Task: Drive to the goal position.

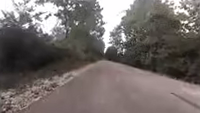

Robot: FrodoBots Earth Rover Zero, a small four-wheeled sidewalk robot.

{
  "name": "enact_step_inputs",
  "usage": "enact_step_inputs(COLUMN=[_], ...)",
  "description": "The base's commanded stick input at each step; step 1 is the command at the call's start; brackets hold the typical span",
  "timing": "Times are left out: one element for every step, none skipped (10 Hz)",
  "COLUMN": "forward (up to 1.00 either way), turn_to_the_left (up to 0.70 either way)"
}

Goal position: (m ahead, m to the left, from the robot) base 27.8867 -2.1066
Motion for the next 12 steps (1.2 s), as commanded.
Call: enact_step_inputs(forward=[0.70, 0.70, 0.70, 0.70, 0.70, 0.70, 0.70, 0.70, 0.70, 0.70, 0.70, 0.70], turn_to_the_left=[0.00, 0.00, 0.00, 0.00, -0.04, -0.14, -0.28, 0.00, 0.00, 0.00, 0.00, 0.00])
